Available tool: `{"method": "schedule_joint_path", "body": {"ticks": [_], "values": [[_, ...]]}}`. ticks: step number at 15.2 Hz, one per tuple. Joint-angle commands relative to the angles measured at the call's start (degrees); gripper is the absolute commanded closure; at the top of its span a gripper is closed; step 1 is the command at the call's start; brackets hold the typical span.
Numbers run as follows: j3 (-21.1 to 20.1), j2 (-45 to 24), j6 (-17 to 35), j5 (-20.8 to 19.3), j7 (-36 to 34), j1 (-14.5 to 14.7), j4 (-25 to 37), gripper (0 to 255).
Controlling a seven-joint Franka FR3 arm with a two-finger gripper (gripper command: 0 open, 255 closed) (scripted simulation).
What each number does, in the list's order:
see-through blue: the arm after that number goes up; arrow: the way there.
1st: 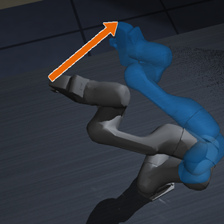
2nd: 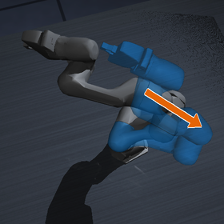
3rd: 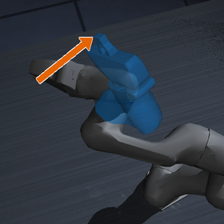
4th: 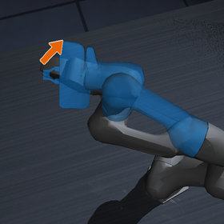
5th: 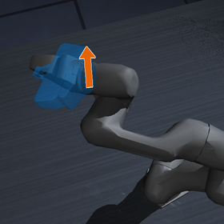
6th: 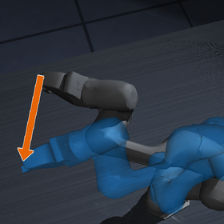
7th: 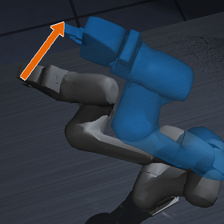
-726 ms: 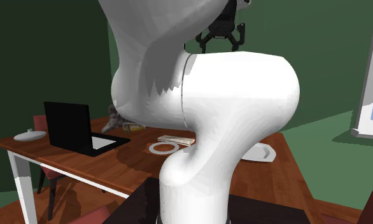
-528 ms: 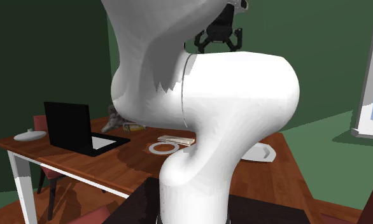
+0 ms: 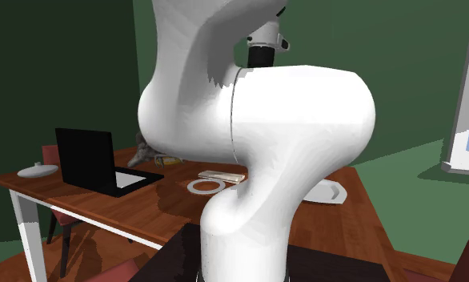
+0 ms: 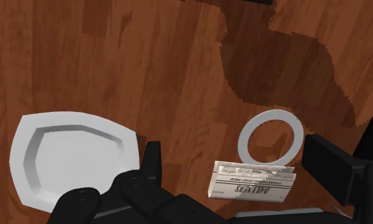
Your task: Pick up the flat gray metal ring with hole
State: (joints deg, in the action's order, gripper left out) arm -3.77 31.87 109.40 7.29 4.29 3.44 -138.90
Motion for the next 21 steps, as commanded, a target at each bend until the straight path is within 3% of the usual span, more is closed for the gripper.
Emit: {"method": "schedule_joint_path", "body": {"ticks": [1,11,21], "values": [[-1.18,-3.06,3.62,0.24,-0.59,0.52,-0.51,0],[-6.92,-22.3,19.47,-1.37,-5.19,2.5,2.52,0],[-9.33,-44.35,29.95,-9.48,-12.94,5.49,12.85,0]]}}
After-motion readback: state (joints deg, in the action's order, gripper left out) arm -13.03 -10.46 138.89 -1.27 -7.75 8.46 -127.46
